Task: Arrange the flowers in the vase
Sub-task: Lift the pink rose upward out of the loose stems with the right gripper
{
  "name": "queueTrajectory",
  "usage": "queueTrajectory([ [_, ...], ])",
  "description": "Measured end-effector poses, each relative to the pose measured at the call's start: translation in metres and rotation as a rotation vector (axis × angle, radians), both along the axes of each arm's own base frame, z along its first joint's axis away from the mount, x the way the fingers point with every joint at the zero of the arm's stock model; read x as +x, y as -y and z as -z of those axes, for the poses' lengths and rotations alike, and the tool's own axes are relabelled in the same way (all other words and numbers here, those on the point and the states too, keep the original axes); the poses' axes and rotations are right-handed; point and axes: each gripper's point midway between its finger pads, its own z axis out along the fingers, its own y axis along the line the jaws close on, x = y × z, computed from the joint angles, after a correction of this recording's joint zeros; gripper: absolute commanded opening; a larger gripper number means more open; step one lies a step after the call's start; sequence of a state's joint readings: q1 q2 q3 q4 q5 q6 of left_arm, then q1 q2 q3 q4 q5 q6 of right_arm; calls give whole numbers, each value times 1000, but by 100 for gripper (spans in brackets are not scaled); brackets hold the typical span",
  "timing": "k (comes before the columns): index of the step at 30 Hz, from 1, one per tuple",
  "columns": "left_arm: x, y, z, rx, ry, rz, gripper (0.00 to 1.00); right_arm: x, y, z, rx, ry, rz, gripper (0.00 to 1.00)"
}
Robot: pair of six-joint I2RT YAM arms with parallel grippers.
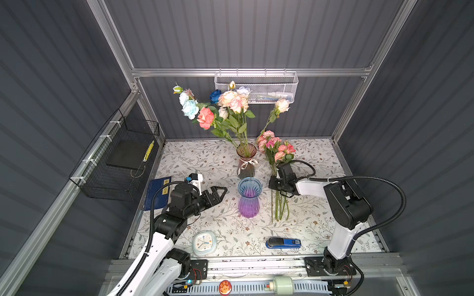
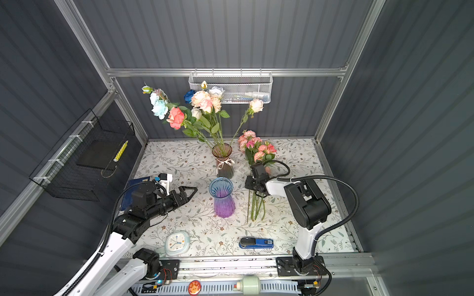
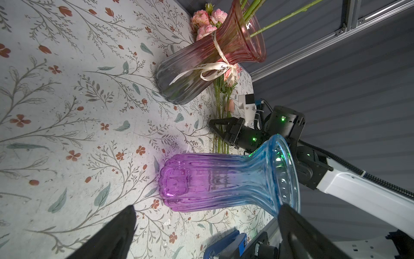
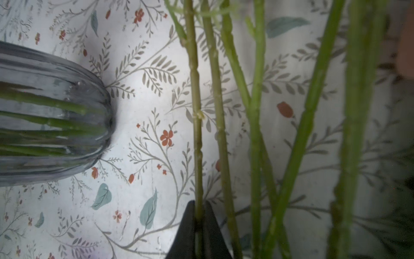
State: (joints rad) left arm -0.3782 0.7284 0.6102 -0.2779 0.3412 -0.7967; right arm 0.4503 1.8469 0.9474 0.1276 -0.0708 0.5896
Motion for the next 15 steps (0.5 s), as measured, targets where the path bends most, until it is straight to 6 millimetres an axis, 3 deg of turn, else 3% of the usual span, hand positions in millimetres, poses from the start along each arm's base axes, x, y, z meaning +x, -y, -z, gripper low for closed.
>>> queueTrajectory([
  [4,0,0,0,0,1,0,100,-6,-3,-12,41,61,-35,0],
  [9,-1,0,-2,-2,6,0,100,-16,1,-55,120,191,-34,0],
  [11,-1,0,-2,-2,6,0,100,-19,9,-73,159,247,-1,0],
  [15,-1,0,-2,-2,5,0,100,-28,36,-91,199,301,103,0],
])
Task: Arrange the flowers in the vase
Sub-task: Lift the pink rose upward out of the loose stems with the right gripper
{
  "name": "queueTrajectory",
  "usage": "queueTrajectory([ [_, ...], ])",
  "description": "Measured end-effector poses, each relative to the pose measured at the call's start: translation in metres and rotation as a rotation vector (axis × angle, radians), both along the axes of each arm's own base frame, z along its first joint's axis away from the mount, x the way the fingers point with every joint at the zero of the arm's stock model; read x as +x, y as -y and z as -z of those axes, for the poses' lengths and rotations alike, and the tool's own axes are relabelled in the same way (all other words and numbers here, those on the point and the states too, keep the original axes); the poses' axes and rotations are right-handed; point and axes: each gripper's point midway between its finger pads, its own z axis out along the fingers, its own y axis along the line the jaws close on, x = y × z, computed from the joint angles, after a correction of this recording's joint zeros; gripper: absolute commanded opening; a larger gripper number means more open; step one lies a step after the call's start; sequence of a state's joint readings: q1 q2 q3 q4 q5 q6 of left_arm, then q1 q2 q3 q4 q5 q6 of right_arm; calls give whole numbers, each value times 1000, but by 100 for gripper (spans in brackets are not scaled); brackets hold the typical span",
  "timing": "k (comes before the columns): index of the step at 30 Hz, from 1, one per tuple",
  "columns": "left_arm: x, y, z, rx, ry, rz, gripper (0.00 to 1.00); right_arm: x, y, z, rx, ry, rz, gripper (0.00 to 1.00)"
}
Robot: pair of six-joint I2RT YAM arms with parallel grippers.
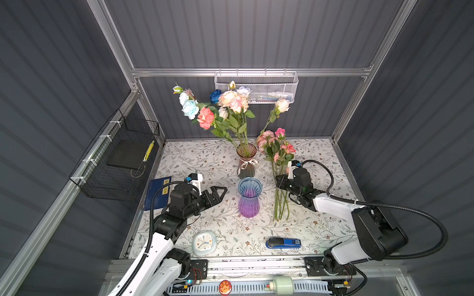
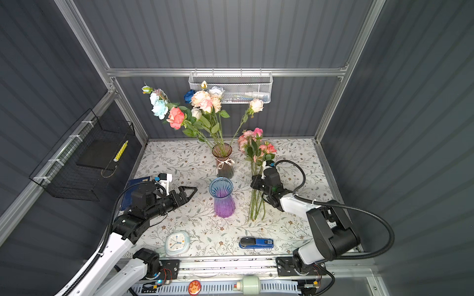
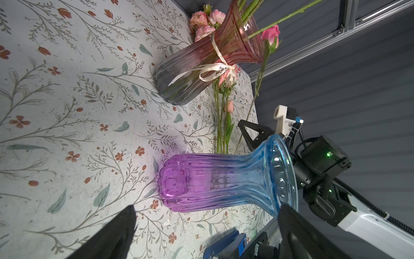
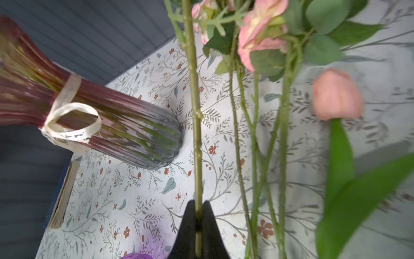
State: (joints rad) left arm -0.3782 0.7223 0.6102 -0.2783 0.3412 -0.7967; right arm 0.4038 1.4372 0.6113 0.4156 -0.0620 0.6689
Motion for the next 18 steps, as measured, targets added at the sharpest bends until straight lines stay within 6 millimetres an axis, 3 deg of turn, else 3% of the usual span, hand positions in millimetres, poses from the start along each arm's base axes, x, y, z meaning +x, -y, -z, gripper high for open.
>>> queueTrajectory([
  [6,0,0,-1,-1,1,0,100,-13,38,-35,24,78,154,0],
  [12,1,0,-14,-5,24,3,100,-36,59,-107,68,253,210,0],
  [18,0,3,-33,-19,71,22,100,-66,70,-162,89,376,190,0],
])
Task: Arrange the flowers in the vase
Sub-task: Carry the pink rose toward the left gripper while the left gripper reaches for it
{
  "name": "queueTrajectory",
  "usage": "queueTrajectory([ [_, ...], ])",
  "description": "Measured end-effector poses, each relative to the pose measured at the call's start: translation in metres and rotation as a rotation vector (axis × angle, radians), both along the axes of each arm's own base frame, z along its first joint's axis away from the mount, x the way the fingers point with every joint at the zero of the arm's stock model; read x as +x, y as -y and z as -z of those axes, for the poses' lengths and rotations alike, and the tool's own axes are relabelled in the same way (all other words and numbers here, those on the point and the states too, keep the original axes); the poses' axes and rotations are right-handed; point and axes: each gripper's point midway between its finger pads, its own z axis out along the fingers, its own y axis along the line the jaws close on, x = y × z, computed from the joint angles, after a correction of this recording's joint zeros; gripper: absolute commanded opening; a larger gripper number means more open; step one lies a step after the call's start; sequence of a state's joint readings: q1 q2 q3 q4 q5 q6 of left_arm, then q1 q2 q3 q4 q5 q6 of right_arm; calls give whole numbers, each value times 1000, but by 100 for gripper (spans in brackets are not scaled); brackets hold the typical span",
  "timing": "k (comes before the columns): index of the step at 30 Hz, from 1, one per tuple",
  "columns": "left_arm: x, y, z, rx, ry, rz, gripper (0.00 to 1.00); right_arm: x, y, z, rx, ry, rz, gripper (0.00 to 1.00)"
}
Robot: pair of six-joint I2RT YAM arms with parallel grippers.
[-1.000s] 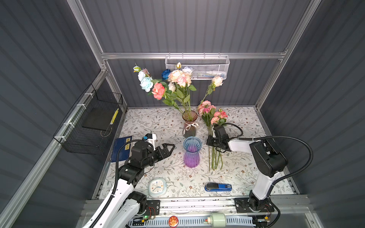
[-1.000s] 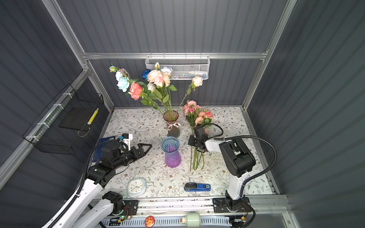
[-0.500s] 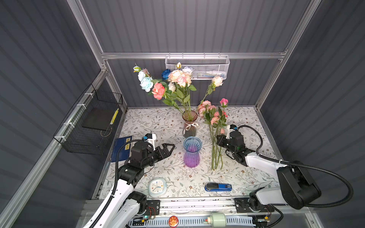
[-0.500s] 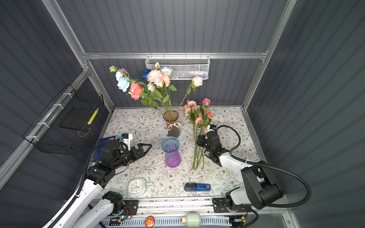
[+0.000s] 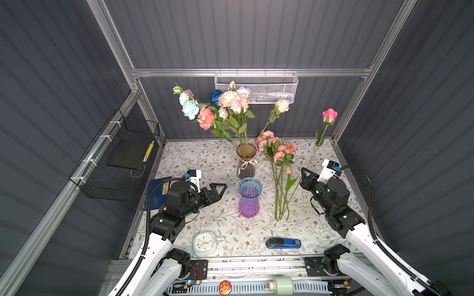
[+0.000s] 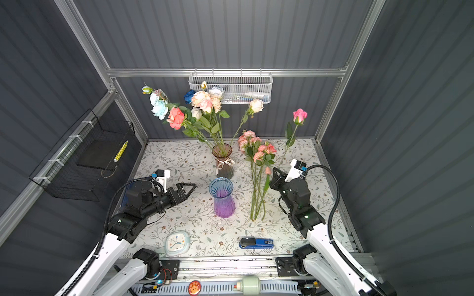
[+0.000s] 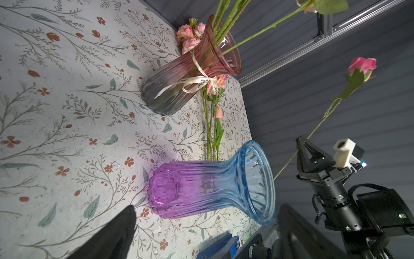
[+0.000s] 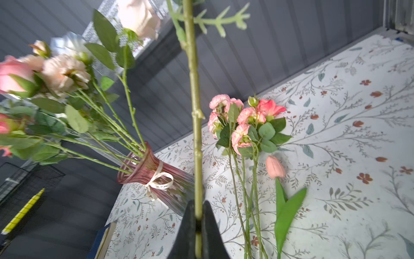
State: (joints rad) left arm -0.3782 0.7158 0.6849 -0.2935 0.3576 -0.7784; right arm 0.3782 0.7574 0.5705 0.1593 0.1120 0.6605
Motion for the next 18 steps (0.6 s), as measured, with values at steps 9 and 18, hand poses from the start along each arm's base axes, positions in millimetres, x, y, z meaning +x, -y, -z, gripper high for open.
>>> queueTrajectory([
  [9,-10,20,-63,-76,163,151,99,-42,-39,-92,44,164,-284,0],
  [18,-27,49,-158,-197,402,396,90,-101,-138,-152,14,220,-728,0],
])
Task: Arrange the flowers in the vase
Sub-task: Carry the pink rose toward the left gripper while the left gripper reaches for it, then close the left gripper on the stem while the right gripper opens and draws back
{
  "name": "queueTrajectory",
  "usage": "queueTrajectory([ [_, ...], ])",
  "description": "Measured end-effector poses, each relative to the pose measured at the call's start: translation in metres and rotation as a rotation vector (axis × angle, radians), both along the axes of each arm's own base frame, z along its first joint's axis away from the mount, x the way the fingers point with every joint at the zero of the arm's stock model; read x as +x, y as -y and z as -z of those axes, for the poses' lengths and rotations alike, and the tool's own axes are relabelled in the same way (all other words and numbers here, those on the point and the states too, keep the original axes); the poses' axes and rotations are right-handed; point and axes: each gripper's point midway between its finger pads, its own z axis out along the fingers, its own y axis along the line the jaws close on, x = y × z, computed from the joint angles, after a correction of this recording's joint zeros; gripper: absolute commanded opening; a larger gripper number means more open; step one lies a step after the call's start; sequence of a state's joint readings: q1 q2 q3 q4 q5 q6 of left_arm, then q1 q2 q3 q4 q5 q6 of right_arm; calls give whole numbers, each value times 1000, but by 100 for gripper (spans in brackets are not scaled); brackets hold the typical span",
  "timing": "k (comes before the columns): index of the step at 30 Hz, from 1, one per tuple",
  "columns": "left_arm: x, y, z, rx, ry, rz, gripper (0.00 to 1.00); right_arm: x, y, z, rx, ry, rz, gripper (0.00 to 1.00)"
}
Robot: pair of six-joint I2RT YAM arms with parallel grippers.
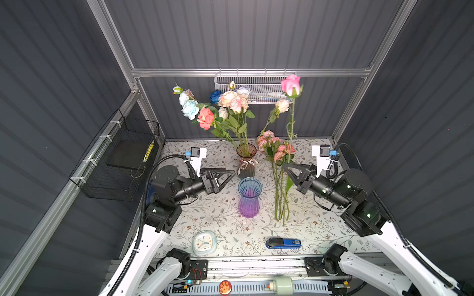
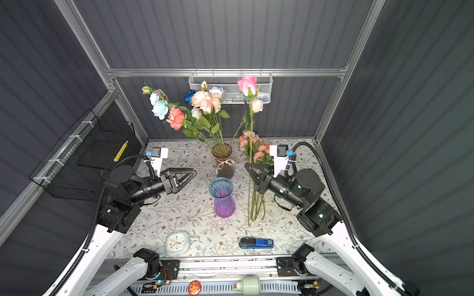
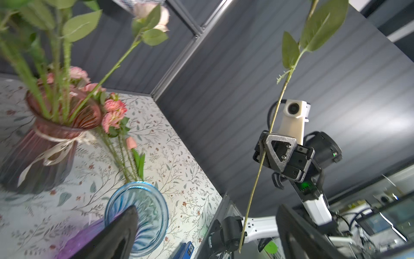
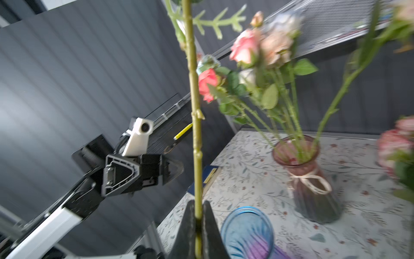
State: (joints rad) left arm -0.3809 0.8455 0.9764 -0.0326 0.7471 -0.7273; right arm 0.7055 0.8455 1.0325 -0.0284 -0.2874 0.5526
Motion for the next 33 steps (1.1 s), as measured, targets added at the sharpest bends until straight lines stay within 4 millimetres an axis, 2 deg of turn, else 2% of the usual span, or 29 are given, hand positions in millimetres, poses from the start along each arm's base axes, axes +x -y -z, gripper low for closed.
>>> queueTrajectory([
  [2,-5,5,-13,-21,38,47,86,-8,-20,-1,-17,-4,-66,0],
  [8,-25,25,-36,-60,125,182,85,-15,-70,13,-69,-54,-179,0],
  [12,-30,38,-38,-63,131,236,76,-17,-95,21,-91,-82,-225,0],
  [16,-25,43,-32,-49,121,240,64,-20,-113,23,-97,-94,-258,0],
  [24,-19,41,-38,-26,165,186,38,-22,-124,32,-103,-126,-279,0],
  [29,-14,39,-38,-13,183,156,13,-24,-126,26,-76,-123,-290,1],
  [31,-11,40,-37,-8,180,147,2,-25,-126,25,-68,-124,-293,6],
  [33,-8,40,-37,-3,180,139,0,-24,-125,28,-67,-125,-290,19],
])
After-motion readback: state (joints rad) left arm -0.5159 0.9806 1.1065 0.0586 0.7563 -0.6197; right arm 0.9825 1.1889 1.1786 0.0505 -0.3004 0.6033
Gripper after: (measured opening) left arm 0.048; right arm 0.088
